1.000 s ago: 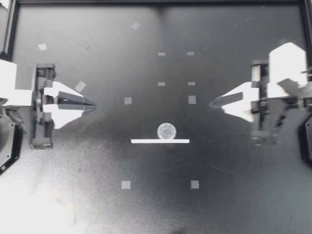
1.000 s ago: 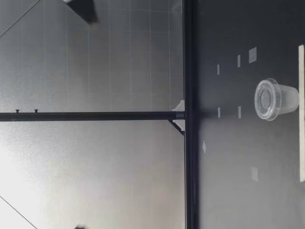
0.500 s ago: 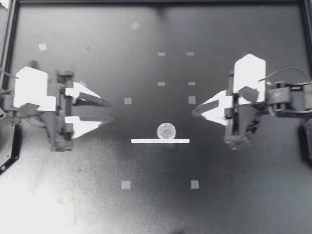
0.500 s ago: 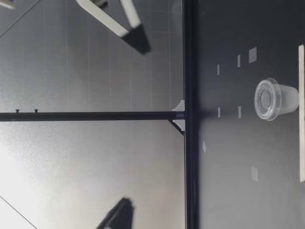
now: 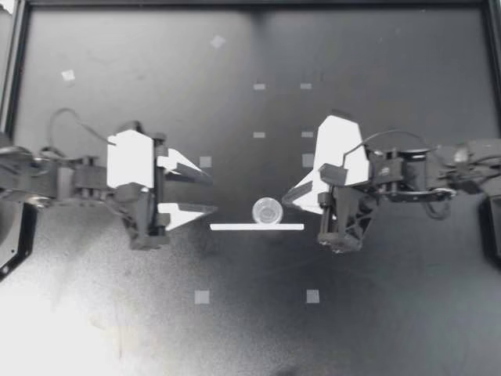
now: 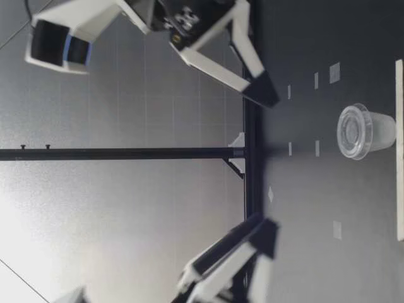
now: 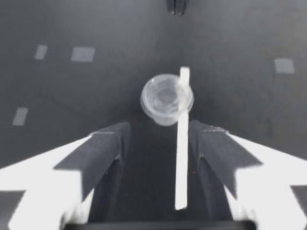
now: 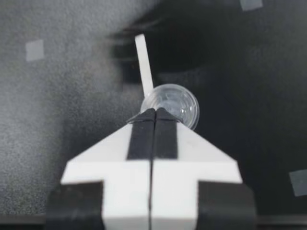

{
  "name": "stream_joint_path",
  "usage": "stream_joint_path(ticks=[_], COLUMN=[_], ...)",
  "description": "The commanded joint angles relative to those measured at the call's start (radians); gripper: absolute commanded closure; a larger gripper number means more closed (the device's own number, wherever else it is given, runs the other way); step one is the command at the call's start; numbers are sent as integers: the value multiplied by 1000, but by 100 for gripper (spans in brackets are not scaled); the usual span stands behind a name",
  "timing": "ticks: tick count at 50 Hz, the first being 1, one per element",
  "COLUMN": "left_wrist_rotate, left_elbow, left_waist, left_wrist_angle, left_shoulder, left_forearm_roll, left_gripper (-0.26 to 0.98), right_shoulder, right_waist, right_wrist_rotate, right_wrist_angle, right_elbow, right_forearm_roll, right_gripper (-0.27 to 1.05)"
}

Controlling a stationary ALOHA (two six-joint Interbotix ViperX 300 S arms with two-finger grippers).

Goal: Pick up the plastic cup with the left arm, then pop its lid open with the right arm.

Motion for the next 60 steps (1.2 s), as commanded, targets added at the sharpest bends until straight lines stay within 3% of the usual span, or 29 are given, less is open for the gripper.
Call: stream_joint_path(ticks=[1,21,60], left_wrist_rotate=[2,17,12], left_elbow=[-37,-104,-201], left_waist=[2,0,-8], left_wrist_angle=[-11,-11,-11], left_shoulder=[32,190,308], left_forearm_roll=[9,41,41], left_gripper=[16,14,11], right_shoulder=[5,60,137], right_waist=[6,15,15], right_wrist_rotate=[12,52,67], right_wrist_angle=[-14,-55,-104], right_elbow=[-26,-28,-35], right_forearm_roll=[8,8,8], right_gripper=[85,85,85])
